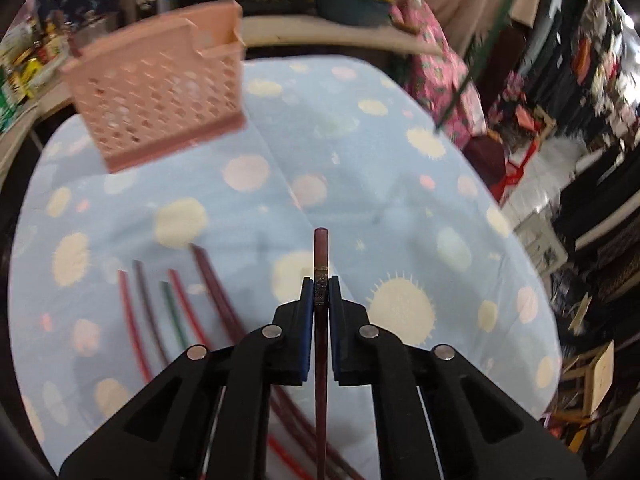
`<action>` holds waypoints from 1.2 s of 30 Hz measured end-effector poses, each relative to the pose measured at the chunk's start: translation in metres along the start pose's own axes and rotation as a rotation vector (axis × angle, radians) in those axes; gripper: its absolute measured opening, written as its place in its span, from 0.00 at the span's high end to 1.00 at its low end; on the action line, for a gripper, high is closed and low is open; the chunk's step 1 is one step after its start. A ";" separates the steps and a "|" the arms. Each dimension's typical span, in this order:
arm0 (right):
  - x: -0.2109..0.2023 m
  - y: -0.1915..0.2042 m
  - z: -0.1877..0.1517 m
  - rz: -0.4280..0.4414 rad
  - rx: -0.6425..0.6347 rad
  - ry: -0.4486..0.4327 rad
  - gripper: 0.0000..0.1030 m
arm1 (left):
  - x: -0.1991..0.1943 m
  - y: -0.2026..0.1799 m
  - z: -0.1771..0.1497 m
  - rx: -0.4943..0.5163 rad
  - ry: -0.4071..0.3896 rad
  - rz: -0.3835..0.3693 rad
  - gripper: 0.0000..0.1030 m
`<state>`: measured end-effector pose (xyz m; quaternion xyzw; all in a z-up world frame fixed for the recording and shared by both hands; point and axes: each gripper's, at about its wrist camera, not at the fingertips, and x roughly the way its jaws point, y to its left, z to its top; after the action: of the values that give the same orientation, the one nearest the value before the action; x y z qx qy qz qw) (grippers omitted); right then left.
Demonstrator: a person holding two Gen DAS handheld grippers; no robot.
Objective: Organize utensils
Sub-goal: 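Grasp another dark red chopstick with left tool while right tool holds green chopstick aloft, then carry dark red chopstick to holder with left tool while right tool releases green chopstick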
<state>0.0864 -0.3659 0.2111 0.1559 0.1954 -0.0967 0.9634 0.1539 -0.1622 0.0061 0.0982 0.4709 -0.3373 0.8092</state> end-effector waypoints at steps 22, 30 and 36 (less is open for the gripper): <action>0.134 0.101 0.058 0.177 -0.022 -0.029 0.93 | -0.197 0.124 0.199 -0.162 -0.638 0.252 0.93; 0.187 0.121 0.051 0.170 -0.042 0.014 0.93 | -0.172 0.137 0.212 -0.165 -0.610 0.291 0.93; 0.178 0.125 0.071 0.221 -0.021 -0.014 0.93 | -0.165 0.140 0.208 -0.161 -0.595 0.287 0.93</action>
<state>0.3032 -0.2960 0.2332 0.1655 0.1712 0.0109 0.9712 0.3342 -0.0810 0.2325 -0.0034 0.2208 -0.1956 0.9555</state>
